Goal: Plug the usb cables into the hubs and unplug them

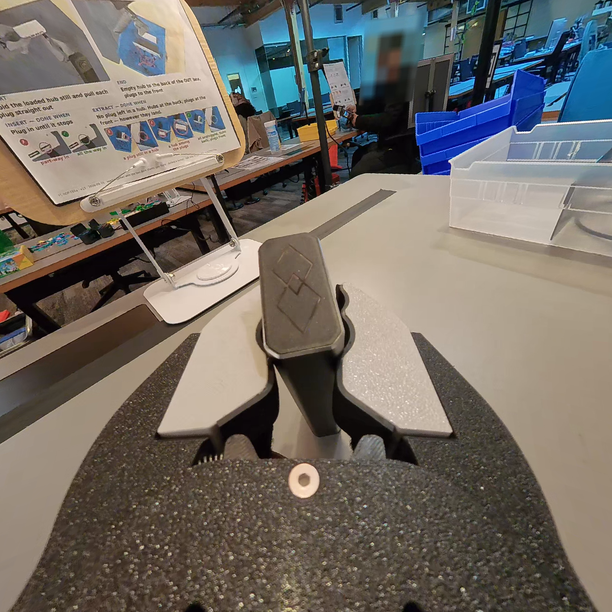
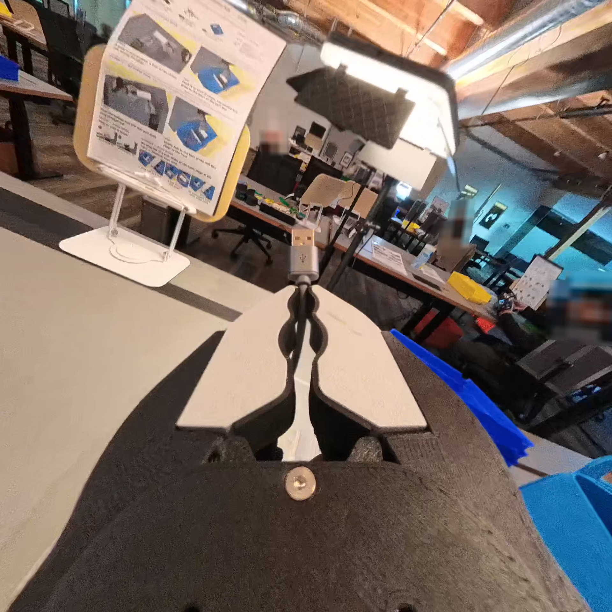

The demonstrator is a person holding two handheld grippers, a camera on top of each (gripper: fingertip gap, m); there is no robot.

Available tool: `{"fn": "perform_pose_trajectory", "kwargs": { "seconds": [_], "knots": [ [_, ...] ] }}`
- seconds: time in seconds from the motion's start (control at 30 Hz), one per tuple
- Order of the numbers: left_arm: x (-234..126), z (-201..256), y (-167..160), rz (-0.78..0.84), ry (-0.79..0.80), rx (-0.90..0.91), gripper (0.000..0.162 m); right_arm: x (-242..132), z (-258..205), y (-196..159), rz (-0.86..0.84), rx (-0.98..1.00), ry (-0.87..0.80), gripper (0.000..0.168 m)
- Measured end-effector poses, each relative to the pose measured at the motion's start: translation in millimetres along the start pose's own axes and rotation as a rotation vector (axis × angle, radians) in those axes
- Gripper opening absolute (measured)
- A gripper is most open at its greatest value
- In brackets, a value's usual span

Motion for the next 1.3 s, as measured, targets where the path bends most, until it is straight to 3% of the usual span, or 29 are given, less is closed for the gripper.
{"fn": "perform_pose_trajectory", "kwargs": {
  "seconds": [0.17, 0.4, 0.57, 0.63, 0.73, 0.83, 1.03, 1.17, 1.3],
  "knots": [
    [0, -2, 0, 0.006, 0.000, -0.010, 0.035, -3, -16, -58, -0.139, 0.013, 0.079, 0.002],
    [-1, -1, 0, -0.003, 0.005, -0.003, 0.035, -21, -71, -165, -0.501, 0.048, 0.366, 0.002],
    [0, -1, 0, -0.002, 0.005, 0.000, 0.035, -48, -113, -234, -0.724, -0.255, 0.600, 0.002],
    [0, 0, 1, -0.002, 0.004, -0.001, 0.035, -50, -117, -250, -0.782, -0.348, 0.614, 0.004],
    [-1, 0, 1, -0.003, 0.004, 0.000, 0.035, -45, -121, -246, -0.779, -0.390, 0.618, 0.027],
    [-3, 0, 4, 0.007, 0.002, -0.007, 0.035, -43, -119, -226, -0.741, -0.392, 0.624, 0.039],
    [-9, 1, 18, 0.104, -0.039, -0.118, 0.034, -35, -114, -171, -0.620, -0.468, 0.481, 0.039],
    [-12, 2, 24, 0.169, -0.093, -0.257, 0.033, -31, -160, -128, -0.487, -0.464, 0.457, 0.039],
    [-11, 5, 24, 0.200, -0.134, -0.358, 0.032, -36, -254, -90, -0.319, -0.282, 0.561, 0.038]
  ]
}}
Point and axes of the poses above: each gripper's, where its closed fingertips meet, x out along the fingers, y out of its top, z = x × y across the jaws, the point moved 2 cm from there along -x, back along the fingers, and after that the axes turned 13 degrees about -y, right-handed, at the moved point
